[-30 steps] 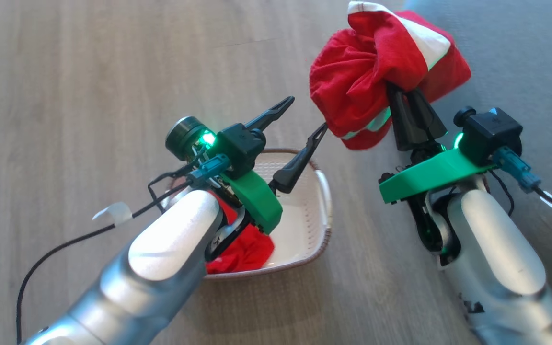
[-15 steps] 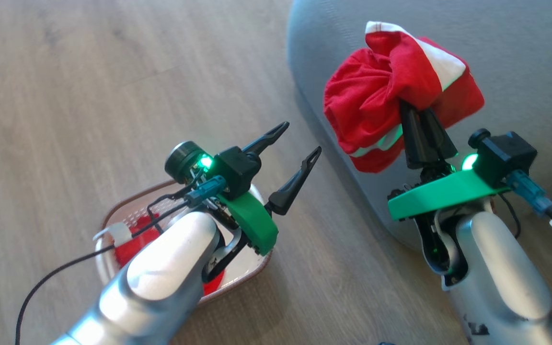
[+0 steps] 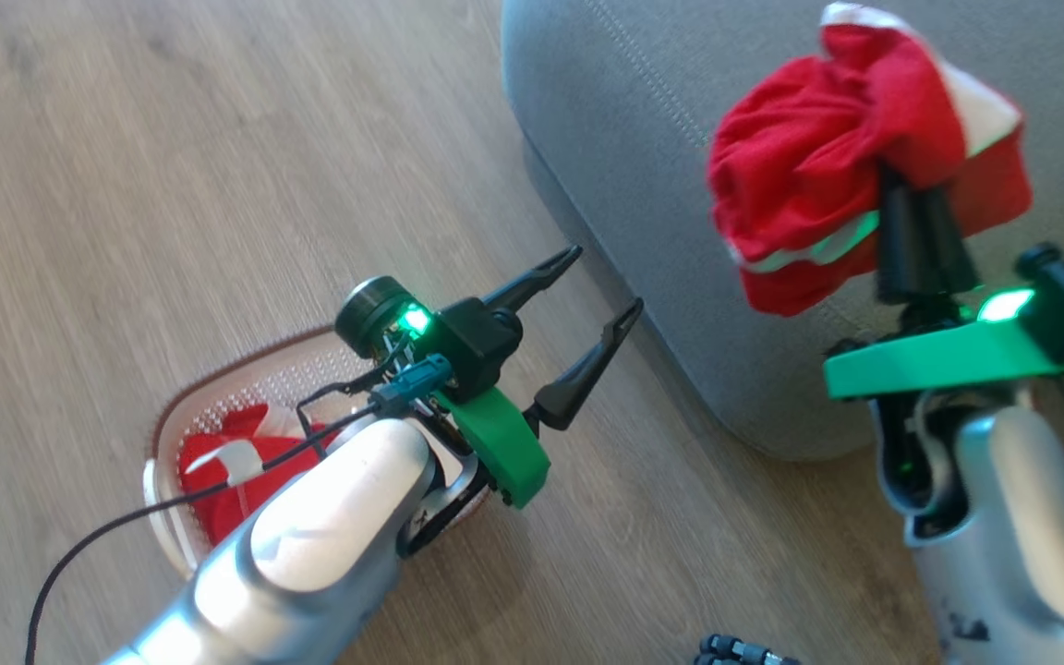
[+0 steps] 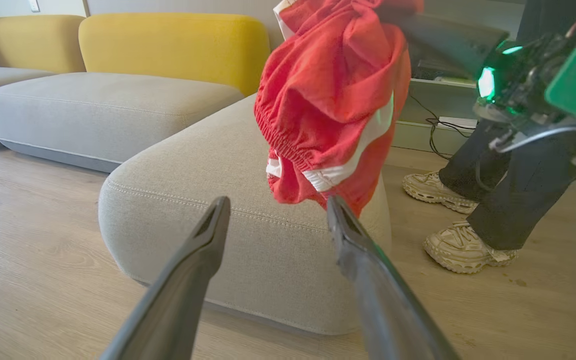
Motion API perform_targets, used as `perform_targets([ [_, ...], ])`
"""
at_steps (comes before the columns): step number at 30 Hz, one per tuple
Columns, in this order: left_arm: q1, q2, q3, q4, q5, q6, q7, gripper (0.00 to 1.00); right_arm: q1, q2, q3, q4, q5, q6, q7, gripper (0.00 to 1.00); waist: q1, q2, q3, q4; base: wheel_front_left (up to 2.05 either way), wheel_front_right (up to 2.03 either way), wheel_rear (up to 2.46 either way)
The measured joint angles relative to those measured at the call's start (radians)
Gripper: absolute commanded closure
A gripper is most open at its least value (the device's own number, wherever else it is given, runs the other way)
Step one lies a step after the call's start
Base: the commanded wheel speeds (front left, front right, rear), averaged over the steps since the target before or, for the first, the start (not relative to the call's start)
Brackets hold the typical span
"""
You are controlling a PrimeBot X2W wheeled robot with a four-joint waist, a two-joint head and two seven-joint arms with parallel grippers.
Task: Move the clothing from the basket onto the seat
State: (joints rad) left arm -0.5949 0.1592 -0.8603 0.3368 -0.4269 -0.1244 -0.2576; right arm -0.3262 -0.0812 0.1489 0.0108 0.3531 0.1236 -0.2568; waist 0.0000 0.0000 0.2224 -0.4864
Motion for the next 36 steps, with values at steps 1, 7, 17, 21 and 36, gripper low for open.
perform_targets([
  [1, 0.0, 0.002, -0.005, -0.002, -0.001, 0.0, 0.0, 0.0, -0.002, 0.001, -0.02, 0.0, -0.008, 0.0, 0.0, 1.0, 0.0, 0.0, 0.009, 0.003, 0.0, 0.0, 0.0],
  [7, -0.033, 0.031, -0.047, -0.024, -0.008, 0.0, 0.0, 0.0, -0.112, 0.003, -0.136, 0.04, -0.058, 0.0, 0.0, 1.0, 0.0, 0.0, 0.076, 0.024, 0.0, 0.0, 0.0],
  [17, -0.151, 0.068, -0.105, -0.077, -0.015, 0.0, 0.0, 0.0, -0.359, -0.064, -0.311, 0.167, -0.12, 0.0, 0.0, 1.0, 0.0001, 0.0, 0.222, 0.08, 0.0, 0.0, 0.0],
  [21, -0.192, 0.084, -0.114, -0.099, -0.014, 0.0, 0.0, 0.0, -0.432, -0.094, -0.381, 0.218, -0.157, 0.0, 0.0, 1.0, 0.0002, 0.0, 0.286, 0.107, 0.0, 0.0, 0.0],
  [36, -0.268, 0.116, -0.133, -0.162, 0.003, 0.0, 0.0, 0.0, -0.712, -0.247, -0.641, 0.472, -0.303, 0.0, 0.0, 1.0, 0.0002, -0.0001, 0.477, 0.196, 0.0, 0.0, 0.0],
])
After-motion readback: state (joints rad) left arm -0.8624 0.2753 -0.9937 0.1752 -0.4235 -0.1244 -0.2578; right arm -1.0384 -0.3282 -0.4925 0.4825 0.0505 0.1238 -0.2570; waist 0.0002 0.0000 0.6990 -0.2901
